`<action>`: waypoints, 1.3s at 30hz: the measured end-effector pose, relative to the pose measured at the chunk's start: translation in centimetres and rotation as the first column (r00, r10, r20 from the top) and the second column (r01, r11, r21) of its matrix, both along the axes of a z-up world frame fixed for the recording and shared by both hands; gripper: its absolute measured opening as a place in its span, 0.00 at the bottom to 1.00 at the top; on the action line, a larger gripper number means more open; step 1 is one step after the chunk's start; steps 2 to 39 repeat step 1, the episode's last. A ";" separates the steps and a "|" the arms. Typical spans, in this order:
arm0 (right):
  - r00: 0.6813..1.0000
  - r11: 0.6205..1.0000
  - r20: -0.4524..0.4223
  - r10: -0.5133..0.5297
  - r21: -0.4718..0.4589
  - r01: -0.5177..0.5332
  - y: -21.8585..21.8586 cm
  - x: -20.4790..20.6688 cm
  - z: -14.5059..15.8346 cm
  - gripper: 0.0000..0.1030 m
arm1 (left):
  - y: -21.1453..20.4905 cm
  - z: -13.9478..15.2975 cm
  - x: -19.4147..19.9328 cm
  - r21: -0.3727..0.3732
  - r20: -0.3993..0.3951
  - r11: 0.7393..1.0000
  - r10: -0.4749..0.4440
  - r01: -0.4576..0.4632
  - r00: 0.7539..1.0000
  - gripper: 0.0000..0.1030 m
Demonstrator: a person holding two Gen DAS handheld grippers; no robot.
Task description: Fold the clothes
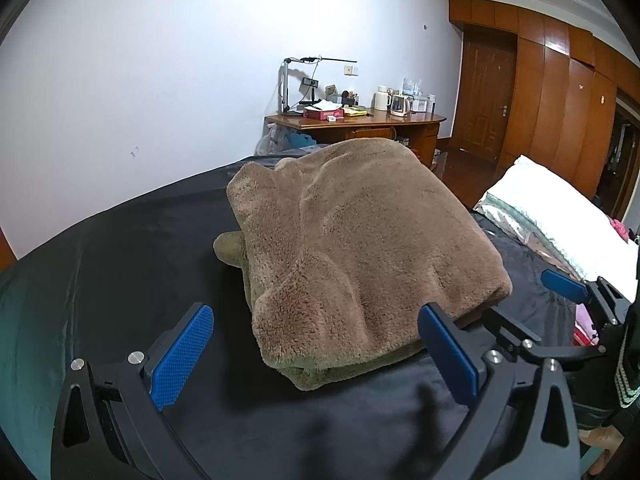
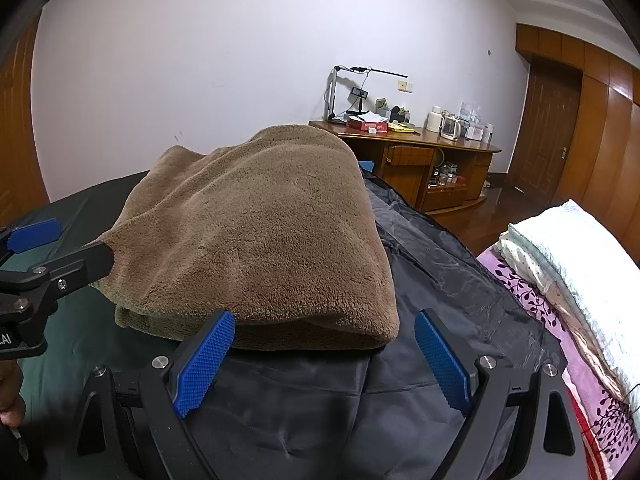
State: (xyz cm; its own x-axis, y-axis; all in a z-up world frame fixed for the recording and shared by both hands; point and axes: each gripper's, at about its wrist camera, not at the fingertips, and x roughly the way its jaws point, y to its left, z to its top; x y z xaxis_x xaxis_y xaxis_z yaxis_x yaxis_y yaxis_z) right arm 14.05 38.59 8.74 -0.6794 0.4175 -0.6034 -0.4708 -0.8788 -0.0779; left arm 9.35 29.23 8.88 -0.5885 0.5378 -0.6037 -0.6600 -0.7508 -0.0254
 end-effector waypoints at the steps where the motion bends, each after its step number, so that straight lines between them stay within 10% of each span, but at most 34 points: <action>1: 1.000 1.000 -0.001 0.000 0.000 0.000 0.0 0.0 0.0 0.91 | 0.0 0.0 0.0 -0.002 0.001 1.000 0.002 -0.002 1.000 1.00; 39: 1.000 1.000 -0.001 0.000 0.000 0.000 0.0 0.0 0.0 0.91 | 0.0 0.0 0.0 -0.002 0.001 1.000 0.002 -0.002 1.000 1.00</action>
